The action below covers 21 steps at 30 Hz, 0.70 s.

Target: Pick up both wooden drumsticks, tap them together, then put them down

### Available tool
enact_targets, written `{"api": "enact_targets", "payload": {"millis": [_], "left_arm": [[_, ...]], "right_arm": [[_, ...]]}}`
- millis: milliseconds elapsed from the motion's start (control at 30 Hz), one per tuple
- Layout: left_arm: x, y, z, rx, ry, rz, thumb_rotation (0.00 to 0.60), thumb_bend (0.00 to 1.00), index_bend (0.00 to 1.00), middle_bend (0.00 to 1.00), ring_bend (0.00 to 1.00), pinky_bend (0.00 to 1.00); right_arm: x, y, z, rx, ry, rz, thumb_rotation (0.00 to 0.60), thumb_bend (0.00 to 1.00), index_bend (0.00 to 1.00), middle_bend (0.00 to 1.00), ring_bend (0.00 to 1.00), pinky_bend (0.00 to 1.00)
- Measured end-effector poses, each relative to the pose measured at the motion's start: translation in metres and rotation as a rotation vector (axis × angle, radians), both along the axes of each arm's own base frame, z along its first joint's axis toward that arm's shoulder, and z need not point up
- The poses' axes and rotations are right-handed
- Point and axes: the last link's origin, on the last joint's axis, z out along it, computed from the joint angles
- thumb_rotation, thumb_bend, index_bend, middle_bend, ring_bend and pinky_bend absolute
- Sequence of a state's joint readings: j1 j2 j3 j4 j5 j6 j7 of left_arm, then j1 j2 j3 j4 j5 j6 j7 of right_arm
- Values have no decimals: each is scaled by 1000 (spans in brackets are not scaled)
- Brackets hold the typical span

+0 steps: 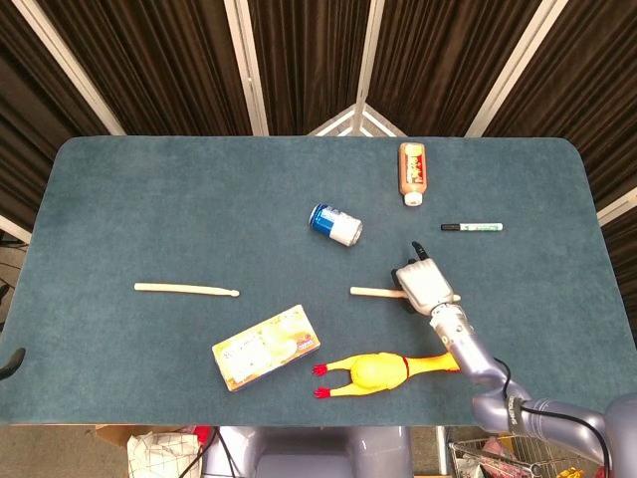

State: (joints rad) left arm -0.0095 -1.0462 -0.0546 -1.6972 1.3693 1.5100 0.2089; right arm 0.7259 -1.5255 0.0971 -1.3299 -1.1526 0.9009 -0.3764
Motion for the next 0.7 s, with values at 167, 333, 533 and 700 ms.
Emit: {"api": "enact_targets", "payload": {"millis": [167, 333, 533, 700], "left_arm": [[2, 1, 0, 3, 1, -29, 600, 387, 72, 0, 0, 0], [9, 6, 3, 18, 7, -94, 600, 387, 117, 38, 0, 0], [16, 31, 11, -15, 33, -146, 600, 387, 167, 129, 0, 0], [20, 58, 9, -102, 23, -138, 600, 390, 209, 169, 0, 0]], "right_arm": [[2, 2, 9, -2, -62, 9, 600, 482, 623, 637, 383, 0], [6, -1, 29, -27, -153, 19, 600, 482, 631, 637, 383, 0], [14, -7, 62, -64, -317, 18, 600, 483, 640, 637, 383, 0], [20, -15, 97, -90, -432, 42, 600, 482, 647, 637, 383, 0]]}}
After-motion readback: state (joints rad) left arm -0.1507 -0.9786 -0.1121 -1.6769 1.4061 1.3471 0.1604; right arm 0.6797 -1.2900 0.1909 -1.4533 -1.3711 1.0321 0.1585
